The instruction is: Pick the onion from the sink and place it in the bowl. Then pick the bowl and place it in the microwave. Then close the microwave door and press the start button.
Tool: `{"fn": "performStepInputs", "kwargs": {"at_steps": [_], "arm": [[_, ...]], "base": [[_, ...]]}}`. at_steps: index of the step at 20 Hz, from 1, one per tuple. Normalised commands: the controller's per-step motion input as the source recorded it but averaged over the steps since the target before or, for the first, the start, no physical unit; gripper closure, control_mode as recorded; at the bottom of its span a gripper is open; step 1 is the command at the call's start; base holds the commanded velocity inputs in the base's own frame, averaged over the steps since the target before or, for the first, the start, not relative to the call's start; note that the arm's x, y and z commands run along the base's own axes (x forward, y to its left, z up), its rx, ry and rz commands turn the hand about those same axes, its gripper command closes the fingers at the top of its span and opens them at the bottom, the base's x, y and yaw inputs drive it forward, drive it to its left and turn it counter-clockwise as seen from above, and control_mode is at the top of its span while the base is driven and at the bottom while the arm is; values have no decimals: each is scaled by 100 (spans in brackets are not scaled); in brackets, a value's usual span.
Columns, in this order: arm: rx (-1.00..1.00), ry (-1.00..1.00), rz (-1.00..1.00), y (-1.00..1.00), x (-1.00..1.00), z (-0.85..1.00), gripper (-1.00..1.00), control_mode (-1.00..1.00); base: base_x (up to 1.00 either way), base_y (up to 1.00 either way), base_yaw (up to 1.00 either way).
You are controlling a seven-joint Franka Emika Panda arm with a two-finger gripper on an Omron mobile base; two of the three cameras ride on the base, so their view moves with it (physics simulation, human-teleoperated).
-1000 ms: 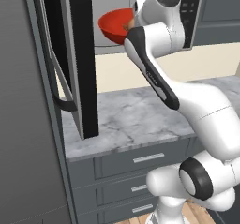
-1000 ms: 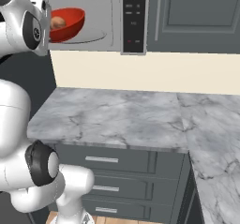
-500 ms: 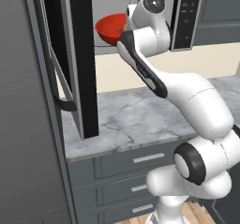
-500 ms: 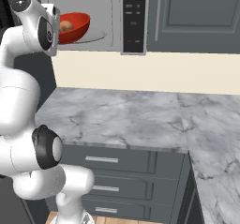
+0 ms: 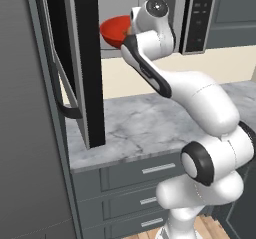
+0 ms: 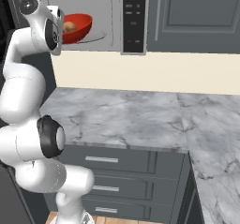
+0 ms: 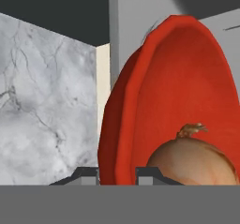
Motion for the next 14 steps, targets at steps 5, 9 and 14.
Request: {"fn": "performStepInputs", "kwargs": {"at_steps": [5,9,14], "arm": [[0,0,0,7,50,15,100,-100],[0,0,0,24,48,0,100,-100],[0,0,0,26,33,-3,100,-100]], "base": [[0,0,0],[0,0,0],[0,0,0]]}}
